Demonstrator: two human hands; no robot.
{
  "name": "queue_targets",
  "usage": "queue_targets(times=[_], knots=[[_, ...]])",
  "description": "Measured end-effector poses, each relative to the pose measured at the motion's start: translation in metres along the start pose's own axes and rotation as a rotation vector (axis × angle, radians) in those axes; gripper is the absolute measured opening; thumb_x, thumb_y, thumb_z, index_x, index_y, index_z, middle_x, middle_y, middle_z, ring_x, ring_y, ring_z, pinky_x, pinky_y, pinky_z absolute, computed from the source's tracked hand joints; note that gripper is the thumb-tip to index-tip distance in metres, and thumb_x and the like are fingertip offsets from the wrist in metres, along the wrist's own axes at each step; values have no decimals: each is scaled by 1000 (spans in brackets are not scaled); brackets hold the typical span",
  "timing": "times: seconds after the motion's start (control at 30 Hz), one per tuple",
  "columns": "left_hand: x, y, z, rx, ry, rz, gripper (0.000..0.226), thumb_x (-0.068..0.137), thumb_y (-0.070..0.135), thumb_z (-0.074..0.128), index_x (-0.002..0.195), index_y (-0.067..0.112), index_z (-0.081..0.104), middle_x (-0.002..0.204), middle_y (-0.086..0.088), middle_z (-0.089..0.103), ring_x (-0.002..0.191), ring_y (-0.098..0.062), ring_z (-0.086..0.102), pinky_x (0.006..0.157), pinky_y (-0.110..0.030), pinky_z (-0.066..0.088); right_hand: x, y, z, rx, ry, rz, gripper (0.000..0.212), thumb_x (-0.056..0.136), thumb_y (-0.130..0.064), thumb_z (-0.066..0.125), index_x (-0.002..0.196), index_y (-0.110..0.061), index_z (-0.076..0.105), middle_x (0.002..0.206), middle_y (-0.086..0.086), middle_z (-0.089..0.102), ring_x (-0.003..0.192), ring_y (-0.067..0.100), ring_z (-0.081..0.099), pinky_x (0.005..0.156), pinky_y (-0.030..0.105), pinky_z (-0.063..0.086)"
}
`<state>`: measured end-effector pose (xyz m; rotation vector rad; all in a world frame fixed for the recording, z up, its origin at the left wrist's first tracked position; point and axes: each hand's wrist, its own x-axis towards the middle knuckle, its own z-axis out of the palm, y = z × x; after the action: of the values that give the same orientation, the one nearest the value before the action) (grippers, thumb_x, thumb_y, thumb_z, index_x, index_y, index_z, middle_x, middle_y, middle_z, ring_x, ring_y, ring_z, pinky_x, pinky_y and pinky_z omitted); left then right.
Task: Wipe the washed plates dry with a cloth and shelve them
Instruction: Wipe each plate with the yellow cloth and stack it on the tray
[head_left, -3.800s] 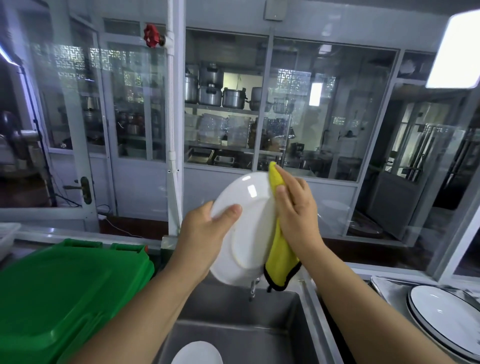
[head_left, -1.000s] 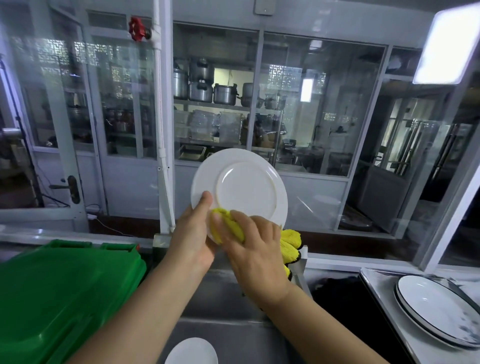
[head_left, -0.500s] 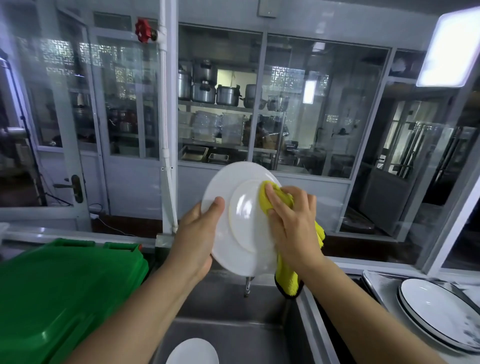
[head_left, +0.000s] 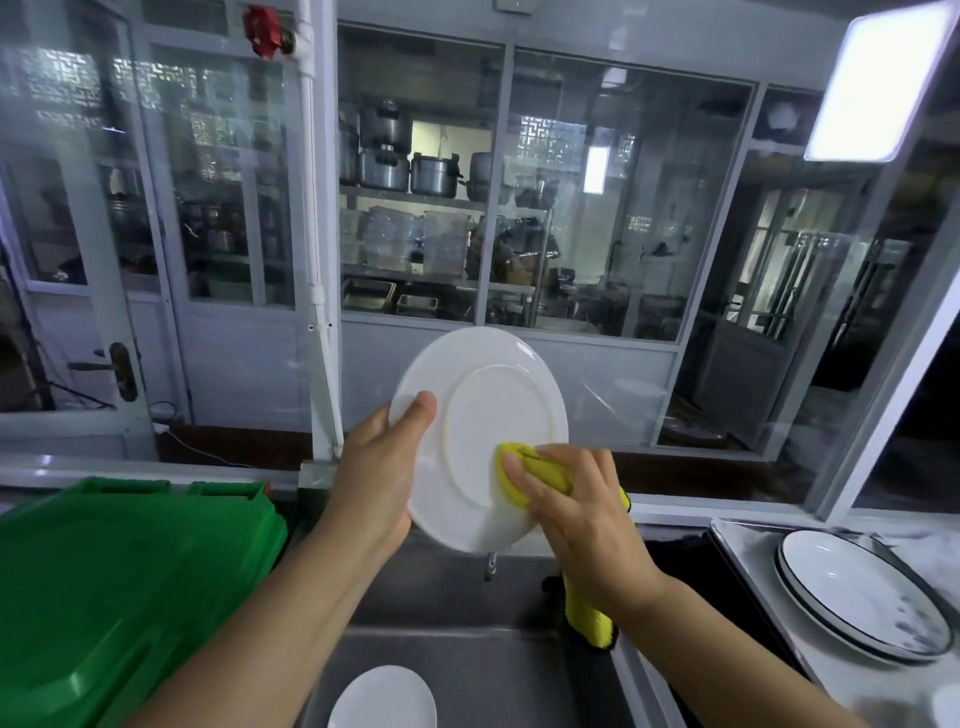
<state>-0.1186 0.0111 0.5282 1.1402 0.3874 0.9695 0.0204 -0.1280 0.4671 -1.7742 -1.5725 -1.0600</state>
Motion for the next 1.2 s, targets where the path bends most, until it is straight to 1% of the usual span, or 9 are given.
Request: queue_targets(times=[0.13, 0.27, 0.37, 0.47, 0.6, 0.7, 0.8, 0.93, 1.2], knots=[[1, -1, -6, 35, -78, -39, 12, 91, 26, 59, 85, 21, 68, 76, 6, 74, 78, -17, 68, 68, -31, 53, 1, 15, -5, -32, 18, 157, 47, 90, -19, 47, 136, -31, 48, 120, 5, 47, 98, 27, 41, 81, 46, 49], [-3, -12, 2, 40, -164, -94, 13, 90, 21, 61, 80, 19, 67, 71, 10, 73, 70, -10, 68, 71, -29, 53, 11, 2, -9, -89, 34, 262, 44, 92, -23, 45, 134, -27, 55, 120, 9, 48, 98, 27, 39, 81, 46, 47], [-8, -28, 16, 0, -203, -125, 16, 90, 16, 60, 76, 16, 67, 64, 8, 71, 58, -5, 66, 59, -23, 53, 7, -16, -12, -142, 38, 228, 42, 93, -24, 48, 134, -23, 57, 121, 6, 45, 99, 28, 40, 84, 42, 43], [-11, -42, 30, -64, -246, -166, 16, 91, 13, 58, 78, 14, 67, 65, 4, 72, 57, -8, 66, 50, -19, 52, -20, -24, -21, -178, -19, 177, 40, 97, -28, 46, 135, -24, 55, 122, 4, 43, 100, 30, 44, 85, 42, 44], [-18, -61, 52, -65, -319, -207, 12, 91, 14, 58, 84, 14, 68, 73, 5, 74, 66, -8, 69, 59, -20, 56, -67, -6, -48, -244, -97, 226, 36, 102, -34, 36, 136, -29, 45, 121, 3, 43, 98, 30, 44, 82, 41, 47], [-28, -78, 75, -21, -364, -249, 10, 91, 20, 60, 88, 17, 69, 82, 5, 75, 77, -12, 70, 69, -28, 57, -99, 24, -74, -341, -76, 366, 45, 91, -22, 52, 135, -32, 46, 119, 4, 47, 97, 29, 43, 79, 39, 48], [-43, -98, 106, 32, -396, -268, 11, 90, 25, 60, 92, 18, 69, 88, 2, 75, 88, -19, 69, 81, -36, 54, -135, 55, -108, -425, -8, 521, 50, 81, -12, 61, 128, -29, 57, 115, 5, 50, 94, 28, 40, 76, 38, 47], [-69, -135, 162, 69, -429, -285, 9, 90, 23, 61, 84, 20, 67, 74, 10, 74, 79, -14, 67, 73, -33, 52, -196, 100, -165, -475, 46, 687, 43, 82, -10, 60, 123, -21, 65, 111, 15, 55, 93, 26, 39, 74, 38, 42], [-141, -242, 310, 254, -634, -339, 6, 85, 10, 67, 86, 16, 69, 81, -1, 75, 81, -24, 70, 78, -39, 55, -340, 185, -269, -512, 40, 959, 41, 84, -12, 56, 124, -16, 64, 108, 20, 56, 92, 24, 38, 78, 37, 36]])
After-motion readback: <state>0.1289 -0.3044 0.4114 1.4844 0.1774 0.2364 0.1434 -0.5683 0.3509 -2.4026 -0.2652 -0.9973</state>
